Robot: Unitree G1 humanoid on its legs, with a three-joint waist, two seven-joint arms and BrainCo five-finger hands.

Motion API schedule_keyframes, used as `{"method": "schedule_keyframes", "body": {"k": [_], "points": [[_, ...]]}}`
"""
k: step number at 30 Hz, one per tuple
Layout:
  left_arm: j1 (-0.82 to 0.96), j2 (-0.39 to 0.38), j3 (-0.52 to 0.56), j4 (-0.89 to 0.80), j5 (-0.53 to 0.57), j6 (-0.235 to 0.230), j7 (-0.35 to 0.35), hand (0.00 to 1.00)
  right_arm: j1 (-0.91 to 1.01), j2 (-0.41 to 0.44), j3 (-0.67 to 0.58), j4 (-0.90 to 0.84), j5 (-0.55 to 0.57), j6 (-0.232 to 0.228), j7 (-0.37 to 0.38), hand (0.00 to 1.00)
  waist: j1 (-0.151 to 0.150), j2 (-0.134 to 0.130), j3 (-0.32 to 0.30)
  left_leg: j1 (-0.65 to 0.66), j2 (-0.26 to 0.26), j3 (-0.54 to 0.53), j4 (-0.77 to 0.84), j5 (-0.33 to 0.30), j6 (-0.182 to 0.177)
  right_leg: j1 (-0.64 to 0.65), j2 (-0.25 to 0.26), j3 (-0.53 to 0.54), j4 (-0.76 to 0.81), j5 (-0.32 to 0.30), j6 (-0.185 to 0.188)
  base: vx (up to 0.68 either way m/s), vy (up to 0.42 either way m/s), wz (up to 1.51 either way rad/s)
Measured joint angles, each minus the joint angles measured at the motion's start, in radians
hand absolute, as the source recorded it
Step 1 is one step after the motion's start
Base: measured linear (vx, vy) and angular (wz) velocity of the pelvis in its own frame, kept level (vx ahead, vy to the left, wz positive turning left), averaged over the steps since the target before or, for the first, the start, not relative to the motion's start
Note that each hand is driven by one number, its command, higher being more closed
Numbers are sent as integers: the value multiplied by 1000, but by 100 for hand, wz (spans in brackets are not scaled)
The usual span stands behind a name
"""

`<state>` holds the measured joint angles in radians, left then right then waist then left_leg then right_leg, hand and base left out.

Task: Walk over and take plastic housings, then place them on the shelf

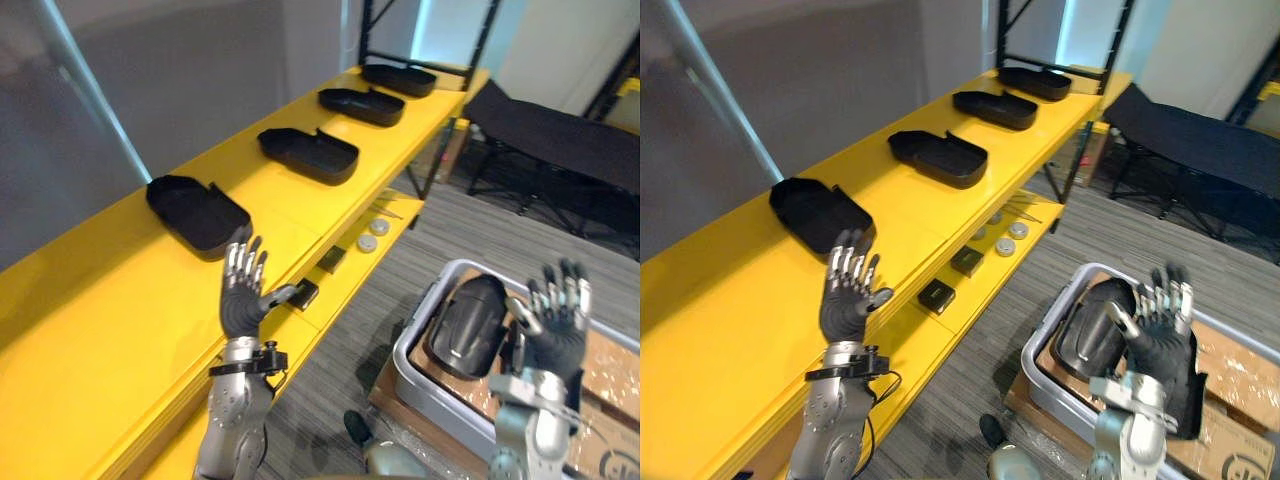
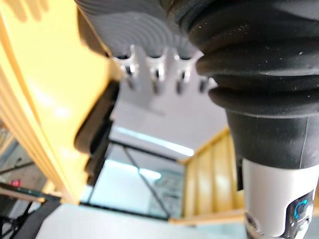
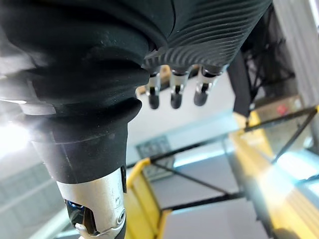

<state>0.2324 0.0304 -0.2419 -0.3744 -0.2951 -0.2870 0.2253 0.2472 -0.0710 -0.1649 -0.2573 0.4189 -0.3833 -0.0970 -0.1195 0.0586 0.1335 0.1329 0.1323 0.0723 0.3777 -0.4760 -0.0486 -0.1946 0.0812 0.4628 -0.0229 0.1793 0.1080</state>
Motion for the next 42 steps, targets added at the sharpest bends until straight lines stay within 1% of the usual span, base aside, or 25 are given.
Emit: {"method": "schedule_keyframes", "body": {"k": [3, 6, 8, 9, 10, 11, 13, 14, 16, 17, 19, 21, 22, 23, 24, 25, 26, 27, 29, 30, 31, 32, 35, 38, 42], "points": [[4, 1, -1, -16, 1, -43, -54, 0, 75, 52, 40, -16, 4, 18, -58, 0, 27, -53, 34, -18, -41, 25, 54, -29, 1, -38, -30, -9, 60, 3, -5, -181, 111, -20], [4, 0, -9, -17, 2, -51, -75, 0, 169, 92, 52, -39, 40, 23, -54, 0, 28, -49, 39, -48, -36, 42, 156, -70, 6, -59, -18, -25, 107, 22, -17, -90, 94, -34], [6, -1, -6, -18, 7, -43, -65, 0, 235, 104, 54, -45, 52, 38, -23, 0, 42, -43, 42, -25, -12, 128, 189, -77, 6, -67, 1, -127, 121, 84, -88, -75, 49, -108], [4, 0, -6, -20, 42, -39, -45, 0, 259, 103, 51, -50, 64, 38, 2, 0, 46, -48, 46, -10, -10, 174, 186, -76, 6, -66, -16, -207, 114, 43, -179, -120, 21, -93], [0, -2, -6, -22, 71, -36, -31, 0, 276, 102, 48, -50, 81, 38, 25, 0, 31, -46, 50, -13, 1, 198, 178, -69, 18, -85, -31, -315, 133, -88, -207, -132, 20, -78], [4, -4, -5, -28, 76, -36, -30, 0, 278, 100, 48, -51, 80, 34, 35, 0, 30, -27, 56, -13, 19, 216, 162, -65, 26, -109, -35, -347, 176, -105, -180, -139, 5, -52], [10, -7, 2, -51, 73, -34, -30, 0, 277, 97, 62, -51, 80, 10, 55, 0, 34, -31, 57, -10, 60, 256, 134, -46, 18, -167, -64, -427, 454, -126, -171, -70, -41, -42], [17, -8, 5, -62, 67, -33, -27, 0, 270, 90, 82, -51, 80, -11, 55, 0, 54, -30, 56, 7, 85, 274, 134, -42, 10, -152, -90, -448, 573, -175, -164, 20, -47, -38], [50, -9, 36, -74, 55, -33, -1, 0, 230, 74, 127, -46, 80, -27, 51, 0, 77, -34, 55, 24, 112, 303, 150, -40, 5, -102, -174, -486, 657, -221, -185, 91, -63, -60], [67, -8, 61, -73, 29, -33, 1, 0, 207, 73, 152, -36, 80, -31, 44, 0, 82, -37, 53, 23, 129, 314, 170, -42, 1, -71, -230, -493, 662, -218, -187, 104, -103, -60], [76, -8, 81, -61, 10, -34, -3, 0, 184, 75, 172, -12, 75, -31, 30, 0, 85, -42, 50, 21, 152, 315, 194, -42, -11, -35, -279, -491, 634, -180, -175, 122, -171, -49], [75, -11, 77, 14, -55, -37, -18, 0, 177, 75, 161, 40, 23, -16, -15, 0, 82, -24, 36, 24, 195, 273, 182, -3, -83, -31, -215, -495, 611, -208, -134, 116, -257, -58], [75, -11, 73, 28, -65, -37, -23, 0, 186, 76, 153, 42, 13, -14, -20, 0, 75, -18, 32, 23, 197, 264, 176, 3, -95, -29, -210, -494, 603, -228, -104, 149, -245, -34], [74, -15, 69, 51, -91, -37, -34, 0, 207, 73, 132, 49, -3, -12, -32, 0, 61, -22, 14, 24, 194, 267, 173, 8, -103, -25, -204, -497, 581, -288, -20, 198, -231, -40], [68, -38, 73, 75, -103, -39, -34, 0, 211, 55, 114, 57, -3, -10, -34, 0, 51, -11, 12, 19, 202, 265, 205, 22, -122, -9, -204, -529, 547, -320, 15, 208, -221, -63], [64, -43, 75, 91, -112, -39, -33, 0, 209, 41, 105, 64, -3, -8, -33, 0, 52, -5, 12, -8, 208, 259, 253, 48, -123, -6, -204, -540, 525, -322, 15, 154, -195, -74], [55, -51, 74, 108, -128, -37, -32, 0, 185, 29, 88, 70, -5, -2, -34, 0, 50, -19, 23, -85, 209, 222, 368, 102, -103, 3, -223, -541, 481, -322, 16, 80, -172, -45], [26, -44, 40, 134, -126, -34, -32, 0, 177, 35, 43, 76, -15, -1, -36, 0, 44, -25, 30, -166, 197, 190, 379, 56, -87, 19, -247, -540, 435, -309, 30, 47, -169, -9], [3, -43, -8, 142, -118, -39, -34, 0, 160, 21, -19, 95, -45, 11, -37, 0, 22, -22, 48, -217, 172, 181, 196, 83, -10, 25, -277, -543, 414, -302, 42, -2, -37, -6], [2, -49, -21, 145, -116, -40, -43, 0, 137, -3, -22, 102, -45, 12, -37, 0, 33, -8, 71, -206, 136, 153, 131, 155, -51, 23, -287, -521, 407, -293, 57, -65, 130, -73], [27, -47, -29, 150, -116, -41, -47, 0, 127, -16, -18, 109, -45, 14, -36, 0, 35, 3, 73, -185, 87, 154, 67, 165, -72, 27, -304, -488, 338, -255, 79, -67, 124, -71], [30, -47, -31, 149, -115, -43, -48, 0, 123, -14, -19, 110, -45, 14, -37, 0, 35, 9, 71, -183, 80, 153, 54, 163, -76, 30, -308, -488, 321, -244, 84, -61, 155, -39], [11, -32, -34, 148, -117, -44, -53, 0, 100, 5, 2, 167, -54, 16, -99, 0, 33, 3, 107, -195, 20, 180, -7, 193, -70, 55, -349, -486, 133, -110, 82, -60, 190, -21], [-19, -6, -39, 148, -98, -39, -79, 0, 30, 11, 14, 201, -162, 16, -213, 0, 50, -30, 167, -233, 10, 201, 9, 197, -65, 53, -355, -491, 30, -27, 79, -66, 86, -21], [-68, 4, -46, 119, -11, -37, -88, 0, -118, 0, -36, 337, -156, 24, -310, 0, 51, -32, 205, -297, 21, 149, 42, 197, -65, 52, -339, -539, -5, 2, 72, -29, -8, 21]]}}
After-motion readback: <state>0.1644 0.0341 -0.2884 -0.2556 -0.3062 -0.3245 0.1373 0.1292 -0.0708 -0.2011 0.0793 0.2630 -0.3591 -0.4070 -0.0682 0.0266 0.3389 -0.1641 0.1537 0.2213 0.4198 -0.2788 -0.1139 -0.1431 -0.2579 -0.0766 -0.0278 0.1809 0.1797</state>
